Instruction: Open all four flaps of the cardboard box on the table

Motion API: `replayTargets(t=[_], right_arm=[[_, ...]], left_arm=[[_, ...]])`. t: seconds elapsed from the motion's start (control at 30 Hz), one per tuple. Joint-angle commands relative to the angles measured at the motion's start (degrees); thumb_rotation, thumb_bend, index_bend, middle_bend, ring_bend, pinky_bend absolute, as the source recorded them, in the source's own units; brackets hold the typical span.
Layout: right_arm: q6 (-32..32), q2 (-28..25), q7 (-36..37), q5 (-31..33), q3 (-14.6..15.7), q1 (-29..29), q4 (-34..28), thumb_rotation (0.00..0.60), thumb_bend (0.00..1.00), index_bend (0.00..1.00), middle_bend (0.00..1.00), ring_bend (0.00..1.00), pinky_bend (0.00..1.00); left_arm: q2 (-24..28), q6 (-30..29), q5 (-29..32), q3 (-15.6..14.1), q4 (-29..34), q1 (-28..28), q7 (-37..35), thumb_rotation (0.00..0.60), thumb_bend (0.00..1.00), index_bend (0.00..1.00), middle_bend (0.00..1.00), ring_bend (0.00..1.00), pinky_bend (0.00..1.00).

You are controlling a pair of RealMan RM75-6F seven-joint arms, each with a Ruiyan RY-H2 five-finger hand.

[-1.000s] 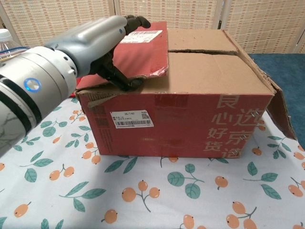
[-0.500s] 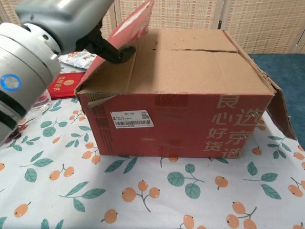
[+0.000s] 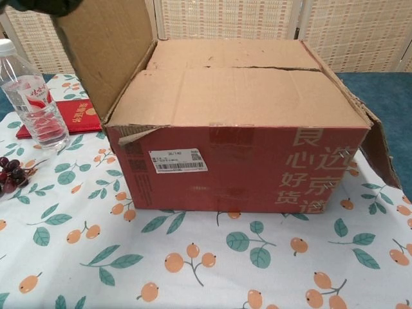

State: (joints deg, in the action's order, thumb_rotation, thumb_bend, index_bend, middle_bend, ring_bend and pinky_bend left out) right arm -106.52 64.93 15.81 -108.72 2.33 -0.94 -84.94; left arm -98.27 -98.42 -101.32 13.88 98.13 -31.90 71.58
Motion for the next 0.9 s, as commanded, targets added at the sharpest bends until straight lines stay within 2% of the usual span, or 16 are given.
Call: replayTargets(t=[0.03, 0.17, 0.33, 0.5, 0.7, 0.8, 0.9], right_arm=[[1.1, 0.3, -1.0, 0.1, 0.1, -0.4, -0.4, 0.6, 0.37, 0.0, 0.0, 0.0, 0.0], [3.4, 0.6, -1.6, 1.0, -0.2, -1.2, -0.8, 0.6, 0.37, 0.0, 0.0, 0.0, 0.0], [7.8, -0.5, -2.1, 1.6, -1.2, -4.2, -2.9, 0.6, 0.37, 0.0, 0.0, 0.0, 0.0], [16.2, -6.3, -7.0, 3.4, -4.2, -9.9, -12.2, 0.6, 0.37, 0.0, 0.0, 0.0, 0.0], [29.2, -13.1, -16.1, 10.6, -9.5, -17.6, -24.9, 0.6, 0.37, 0.0, 0.0, 0.0, 0.0], [35.8, -13.4, -24.1, 16.2, -12.1, -21.5, -30.1, 0.6, 0.37, 0.0, 0.0, 0.0, 0.0], [41.6, -11.8, -28.8, 21.6, -14.2, -25.7, -31.4, 0.6, 0.37, 0.0, 0.0, 0.0, 0.0]], left_arm=[[3.2, -2.0, 1.2, -0.3, 1.8, 3.6, 0.1, 0.6, 0.38, 0.0, 0.0, 0.0, 0.0], [6.5, -2.9, 6.5, -1.4, 4.2, 8.1, -4.8, 0.6, 0.38, 0.0, 0.0, 0.0, 0.0], [11.3, -0.6, 10.8, -3.6, 6.1, 11.4, -16.5, 0.6, 0.38, 0.0, 0.0, 0.0, 0.0], [15.3, 3.0, 15.2, -4.3, 9.9, 12.7, -24.8, 0.6, 0.38, 0.0, 0.0, 0.0, 0.0], [21.2, 8.5, 22.1, -3.0, 14.6, 13.3, -34.2, 0.6, 0.38, 0.0, 0.0, 0.0, 0.0], [23.7, 10.0, 23.9, -2.0, 14.3, 13.2, -36.5, 0.6, 0.38, 0.0, 0.0, 0.0, 0.0], [25.2, 10.6, 25.0, -1.4, 13.6, 13.4, -38.5, 0.6, 0.38, 0.0, 0.0, 0.0, 0.0]])
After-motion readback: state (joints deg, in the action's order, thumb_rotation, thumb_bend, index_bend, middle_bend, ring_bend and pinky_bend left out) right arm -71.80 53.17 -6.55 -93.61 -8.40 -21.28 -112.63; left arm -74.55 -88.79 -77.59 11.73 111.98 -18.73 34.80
